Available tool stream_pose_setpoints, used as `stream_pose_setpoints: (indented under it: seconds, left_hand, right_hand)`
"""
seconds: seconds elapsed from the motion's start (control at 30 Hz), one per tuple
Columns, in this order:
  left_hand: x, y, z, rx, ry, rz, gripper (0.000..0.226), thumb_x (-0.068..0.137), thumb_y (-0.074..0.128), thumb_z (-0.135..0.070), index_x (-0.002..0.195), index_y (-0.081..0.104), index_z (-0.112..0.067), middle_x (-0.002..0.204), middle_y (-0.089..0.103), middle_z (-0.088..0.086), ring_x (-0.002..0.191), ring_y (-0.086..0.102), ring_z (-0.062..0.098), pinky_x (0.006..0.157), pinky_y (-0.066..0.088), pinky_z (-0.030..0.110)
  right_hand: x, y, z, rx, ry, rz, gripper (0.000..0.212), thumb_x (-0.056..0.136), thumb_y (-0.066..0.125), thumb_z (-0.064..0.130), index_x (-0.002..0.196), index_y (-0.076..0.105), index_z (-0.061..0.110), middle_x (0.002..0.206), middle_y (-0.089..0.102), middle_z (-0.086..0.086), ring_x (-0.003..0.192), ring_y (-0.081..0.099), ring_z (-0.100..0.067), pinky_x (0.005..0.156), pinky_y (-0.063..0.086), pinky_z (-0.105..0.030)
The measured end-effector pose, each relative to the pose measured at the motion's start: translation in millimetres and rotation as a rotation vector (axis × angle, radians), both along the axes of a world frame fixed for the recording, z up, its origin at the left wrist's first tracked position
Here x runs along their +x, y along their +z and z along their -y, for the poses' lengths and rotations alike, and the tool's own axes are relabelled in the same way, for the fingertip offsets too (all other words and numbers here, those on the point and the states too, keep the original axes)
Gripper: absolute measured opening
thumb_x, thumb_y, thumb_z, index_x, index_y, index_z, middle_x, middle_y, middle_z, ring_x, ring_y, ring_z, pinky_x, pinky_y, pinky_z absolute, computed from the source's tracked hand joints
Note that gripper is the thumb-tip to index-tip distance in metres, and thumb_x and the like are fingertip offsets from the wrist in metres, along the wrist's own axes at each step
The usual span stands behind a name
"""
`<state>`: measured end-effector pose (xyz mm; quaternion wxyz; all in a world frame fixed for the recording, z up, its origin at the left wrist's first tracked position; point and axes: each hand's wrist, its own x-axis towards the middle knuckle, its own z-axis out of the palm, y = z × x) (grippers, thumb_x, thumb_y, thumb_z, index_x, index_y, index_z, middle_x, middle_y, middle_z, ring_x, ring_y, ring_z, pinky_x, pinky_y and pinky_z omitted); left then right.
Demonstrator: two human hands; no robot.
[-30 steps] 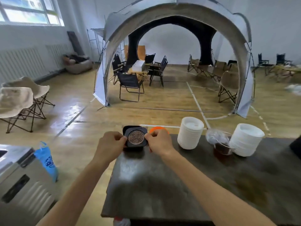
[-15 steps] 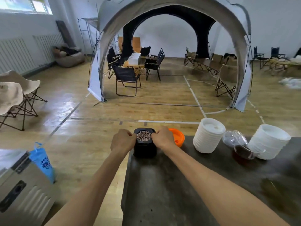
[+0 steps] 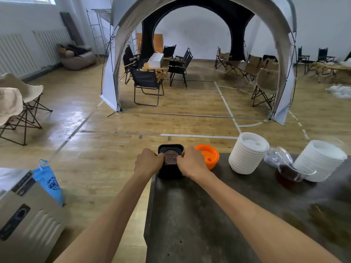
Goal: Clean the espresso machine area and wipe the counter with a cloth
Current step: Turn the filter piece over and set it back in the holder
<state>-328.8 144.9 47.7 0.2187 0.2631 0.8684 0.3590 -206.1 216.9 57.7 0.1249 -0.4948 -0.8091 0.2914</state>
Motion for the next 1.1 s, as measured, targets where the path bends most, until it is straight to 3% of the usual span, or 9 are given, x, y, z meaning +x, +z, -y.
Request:
stream_pose_setpoints:
  seconds: [0.1,0.17,0.27,0.4,0.6,0.77,0.93,1.03,1.1]
  left_hand:
    - [2.7,-0.6,-3.0,-0.003,0.029,0.032,0.041,0.085,0.059,-0.037,0.084,0.066,0.004,0.089,0.067,0.022,0.091,0.064,0.042,0.075,0.053,0.044]
    - [2.7,-2.9,-4.2,-0.01,0.039,0.042,0.048,0.085,0.058,-0.036,0.099,0.063,0.01,0.107,0.065,0.028,0.101,0.062,0.043,0.083,0.052,0.047]
    - [2.7,-3.4,-4.1,0.0,0.039,0.083,0.041,0.085,0.058,-0.034,0.09,0.063,0.006,0.106,0.066,0.028,0.099,0.063,0.043,0.083,0.053,0.047]
    - [2.6,-2.4,-4.4,0.017,0.051,0.103,0.032,0.085,0.059,-0.032,0.078,0.053,-0.002,0.106,0.066,0.029,0.098,0.064,0.043,0.081,0.054,0.046]
    - [7.0,0.1,-3.8,-0.008,0.11,0.095,0.048,0.083,0.06,-0.03,0.11,0.064,0.01,0.114,0.064,0.03,0.103,0.062,0.044,0.083,0.053,0.045]
    - [7.4,-0.4,-0.6,-0.016,0.117,0.118,0.04,0.084,0.063,-0.033,0.102,0.065,0.003,0.103,0.067,0.022,0.093,0.065,0.04,0.079,0.054,0.04]
    - [6.1,-1.6,0.4,-0.008,0.103,0.141,0.04,0.084,0.064,-0.036,0.099,0.064,0.002,0.1,0.065,0.019,0.094,0.063,0.037,0.085,0.057,0.045]
    - [6.2,-3.2,4.4,0.032,0.078,0.101,0.037,0.086,0.059,-0.037,0.087,0.06,0.0,0.086,0.063,0.013,0.095,0.063,0.038,0.082,0.055,0.043]
    - [5.2,-7.5,9.8,0.089,0.069,0.04,0.036,0.087,0.057,-0.038,0.099,0.06,-0.004,0.095,0.064,0.011,0.099,0.061,0.035,0.077,0.047,0.038]
  right_hand:
    - [-2.5,-0.2,3.7,-0.003,-0.006,-0.01,0.028,0.094,0.049,0.021,0.106,0.063,0.0,0.101,0.07,-0.022,0.091,0.07,-0.04,0.081,0.058,-0.049]
    - [-3.9,0.9,4.2,-0.025,-0.017,-0.013,0.027,0.094,0.049,0.022,0.106,0.061,0.001,0.1,0.07,-0.021,0.089,0.07,-0.039,0.079,0.059,-0.049]
    - [-5.8,3.4,2.8,-0.094,-0.052,-0.009,0.029,0.094,0.049,0.024,0.107,0.06,0.0,0.087,0.071,-0.018,0.073,0.073,-0.032,0.071,0.061,-0.044]
    - [-11.0,3.6,6.1,-0.24,-0.1,-0.015,0.034,0.099,0.048,0.024,0.12,0.053,-0.003,0.056,0.064,-0.01,0.033,0.061,-0.015,0.035,0.048,-0.023]
    - [-15.2,0.1,12.4,-0.227,-0.175,-0.049,0.039,0.095,0.053,0.025,0.125,0.049,0.001,0.1,0.069,-0.016,0.046,0.068,-0.019,0.045,0.053,-0.029]
    - [-13.0,0.3,11.8,-0.208,-0.186,-0.088,0.029,0.094,0.051,0.023,0.114,0.056,0.003,0.069,0.067,-0.008,0.054,0.072,-0.022,0.068,0.063,-0.043]
    - [-9.2,1.3,12.5,-0.204,-0.194,-0.077,0.029,0.095,0.053,0.023,0.116,0.058,0.004,0.074,0.065,-0.006,0.049,0.068,-0.019,0.058,0.06,-0.037]
    - [-7.3,2.7,17.4,-0.1,-0.155,-0.053,0.04,0.094,0.053,0.022,0.128,0.047,0.003,0.109,0.066,-0.016,0.088,0.072,-0.032,0.074,0.059,-0.042]
    - [-3.4,-0.7,19.6,0.064,-0.091,0.017,0.039,0.095,0.052,0.026,0.128,0.047,0.006,0.12,0.062,-0.015,0.109,0.063,-0.036,0.076,0.048,-0.04]
